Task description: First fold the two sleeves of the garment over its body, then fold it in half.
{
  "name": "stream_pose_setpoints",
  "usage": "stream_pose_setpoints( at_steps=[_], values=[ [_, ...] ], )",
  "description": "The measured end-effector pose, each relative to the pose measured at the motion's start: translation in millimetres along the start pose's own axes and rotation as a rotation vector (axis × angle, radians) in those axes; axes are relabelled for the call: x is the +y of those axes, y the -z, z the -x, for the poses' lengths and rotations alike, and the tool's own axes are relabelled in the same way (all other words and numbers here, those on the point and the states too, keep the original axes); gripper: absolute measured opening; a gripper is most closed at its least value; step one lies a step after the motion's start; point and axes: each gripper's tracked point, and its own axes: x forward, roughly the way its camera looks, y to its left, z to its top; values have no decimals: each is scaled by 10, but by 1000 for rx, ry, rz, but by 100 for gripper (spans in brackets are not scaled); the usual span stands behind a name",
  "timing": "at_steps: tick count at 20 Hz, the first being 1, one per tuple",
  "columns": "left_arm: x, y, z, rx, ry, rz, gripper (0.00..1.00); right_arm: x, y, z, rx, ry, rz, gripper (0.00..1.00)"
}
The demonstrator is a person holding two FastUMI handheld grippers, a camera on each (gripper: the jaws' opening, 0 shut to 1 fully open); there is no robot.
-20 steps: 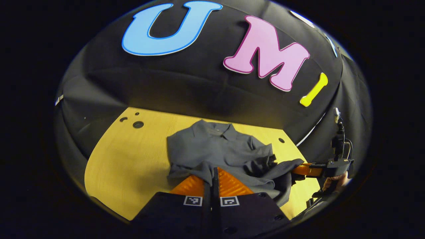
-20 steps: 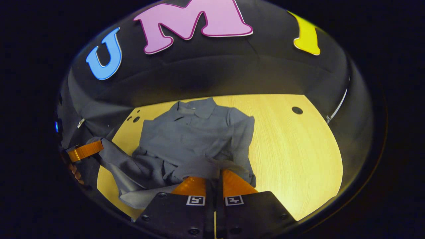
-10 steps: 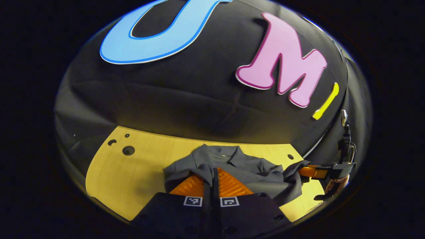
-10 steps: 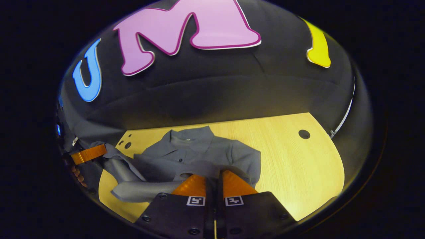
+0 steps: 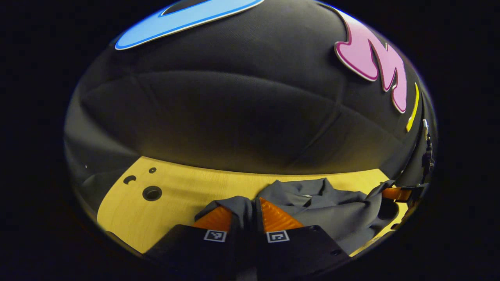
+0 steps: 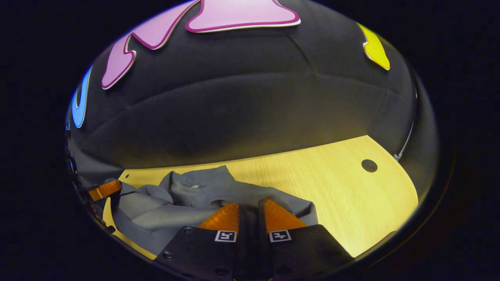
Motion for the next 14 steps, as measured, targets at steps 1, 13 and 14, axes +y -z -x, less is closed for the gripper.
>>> stream_pose_setpoints(
  at_steps=[1, 13, 14],
  values=[
    [-49, -4, 3, -5, 1, 6, 26, -11, 2, -20, -6, 12, 1, 16],
    [-292, -798, 1732, -217, -48, -195, 96, -5, -454, 1317, -134, 50, 80, 98],
    [-357, -852, 1942, -236, -41, -209, 96, -17, -518, 1478, -158, 58, 74, 98]
  ],
)
